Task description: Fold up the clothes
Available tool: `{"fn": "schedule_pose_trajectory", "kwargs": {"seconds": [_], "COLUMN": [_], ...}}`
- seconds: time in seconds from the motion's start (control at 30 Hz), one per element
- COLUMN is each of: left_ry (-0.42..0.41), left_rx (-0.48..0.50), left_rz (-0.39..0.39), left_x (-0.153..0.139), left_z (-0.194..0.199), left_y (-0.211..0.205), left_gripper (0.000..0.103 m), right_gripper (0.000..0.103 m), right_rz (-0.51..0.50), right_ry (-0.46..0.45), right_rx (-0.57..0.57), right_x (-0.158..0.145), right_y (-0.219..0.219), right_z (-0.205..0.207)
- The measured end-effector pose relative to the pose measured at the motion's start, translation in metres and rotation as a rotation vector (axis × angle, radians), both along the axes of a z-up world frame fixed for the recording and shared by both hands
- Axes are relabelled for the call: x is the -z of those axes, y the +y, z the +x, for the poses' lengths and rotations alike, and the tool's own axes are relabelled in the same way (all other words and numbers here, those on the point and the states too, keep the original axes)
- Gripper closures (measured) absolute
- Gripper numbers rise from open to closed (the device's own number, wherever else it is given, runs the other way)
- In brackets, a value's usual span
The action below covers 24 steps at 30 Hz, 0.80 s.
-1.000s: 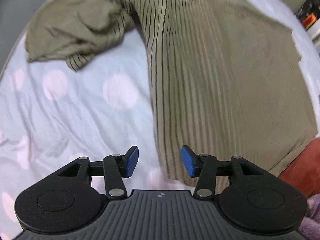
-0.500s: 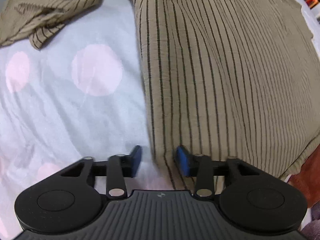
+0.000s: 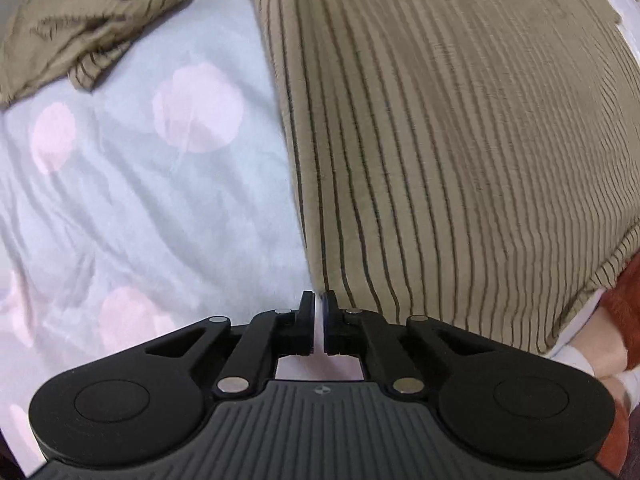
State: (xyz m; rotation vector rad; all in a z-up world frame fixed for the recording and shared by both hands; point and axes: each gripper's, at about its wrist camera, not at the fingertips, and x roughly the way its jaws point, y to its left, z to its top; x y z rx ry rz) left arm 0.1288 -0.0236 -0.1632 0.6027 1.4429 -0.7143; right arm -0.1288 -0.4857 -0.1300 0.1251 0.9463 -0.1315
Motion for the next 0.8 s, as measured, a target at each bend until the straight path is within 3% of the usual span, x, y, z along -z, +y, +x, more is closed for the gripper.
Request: {"fn": "schedule_pose_trajectory", "kwargs": {"seconds": [0.07,0.13,0.37,0.43,0.6,0.8], "left_ry": [-0.032,-0.069,-0.147,-0.151,-0.153,-0.186], "left_rx": [0.003,0.003,0.075,0.092,0.102,0.047], "left_rz": [-0.046,-0.097,-0.226,-0.258,-0.307,-0.267], "left_x": [-0.015,-0.031,-0.071,-0.078,-0.080,-0.074], "left_z": [-0.008,-0.017,-0.041,-0.040,-0.038,-0.024], "left_y": [0.003,0.006,-0.022,-0.028,-0.033,-0.018], "left_gripper": [0.088,0.085,0.078,0.076,0.073,0.064], "right_gripper": [0.062,0.076,0.077,0.082,0.083,0.080], "right_rz": [-0.009,-0.006,-0.030,-0.029,-0.058,-0.046], "right_ry": [0.051,0.109,0.361,0.424,0.556,0.685], "right_rx": [-0.121,-0.236,-0.531,-0.576,-0.639,-0.663], "right_x": [-0.001,-0.001,0.021,0.030,0.060,0.076], "right_y": [0.020,0.040,0.111,0.130,0.165,0.171], "right_z": [0.014,0.031,0.083,0.094,0.107,0.103]}}
